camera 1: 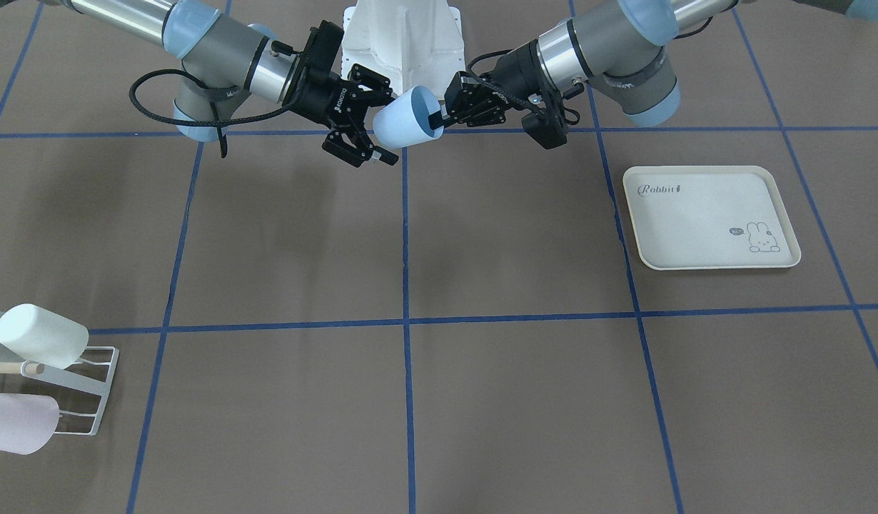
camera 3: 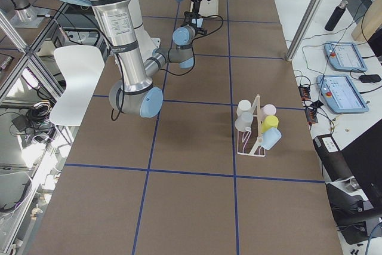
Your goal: Transfer IKEA cup to right arm and place on rack
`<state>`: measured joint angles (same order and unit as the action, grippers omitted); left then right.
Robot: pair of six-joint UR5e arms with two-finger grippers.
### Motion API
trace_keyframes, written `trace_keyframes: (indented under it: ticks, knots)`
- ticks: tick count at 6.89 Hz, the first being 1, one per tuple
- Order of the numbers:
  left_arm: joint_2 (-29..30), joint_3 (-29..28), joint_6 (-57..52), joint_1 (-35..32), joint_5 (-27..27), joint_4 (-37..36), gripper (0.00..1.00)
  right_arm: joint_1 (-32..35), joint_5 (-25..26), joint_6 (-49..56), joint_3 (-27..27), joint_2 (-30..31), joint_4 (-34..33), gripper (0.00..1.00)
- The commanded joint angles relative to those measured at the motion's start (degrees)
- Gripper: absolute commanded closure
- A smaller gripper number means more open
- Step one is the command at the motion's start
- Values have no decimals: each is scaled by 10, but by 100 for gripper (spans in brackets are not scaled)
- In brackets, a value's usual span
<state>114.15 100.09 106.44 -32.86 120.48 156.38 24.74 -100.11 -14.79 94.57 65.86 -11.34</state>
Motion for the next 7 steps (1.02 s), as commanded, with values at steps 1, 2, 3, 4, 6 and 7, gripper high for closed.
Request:
trace_keyframes:
  ticks: [1,2,3,4,6,7]
  knots:
    - [0,-2,-2,2,-1,1,100,0,-2,1,2,2,-1,43]
    - [0,-1,-5,2,-1,1,100,0,-3,1,2,4,-1,61]
    - [-1,3,-7,1,0,2,30,0,-4,1,2,5,-1,67]
    - [-1,8,-7,-5,-1,1,0,1,-4,1,3,4,-2,67]
    - [-17,9,-8,-42,16,-5,0,31,-5,16,1,14,-28,67]
    - [-34,4,-11,-88,56,-13,0,54,-4,52,3,22,-63,67]
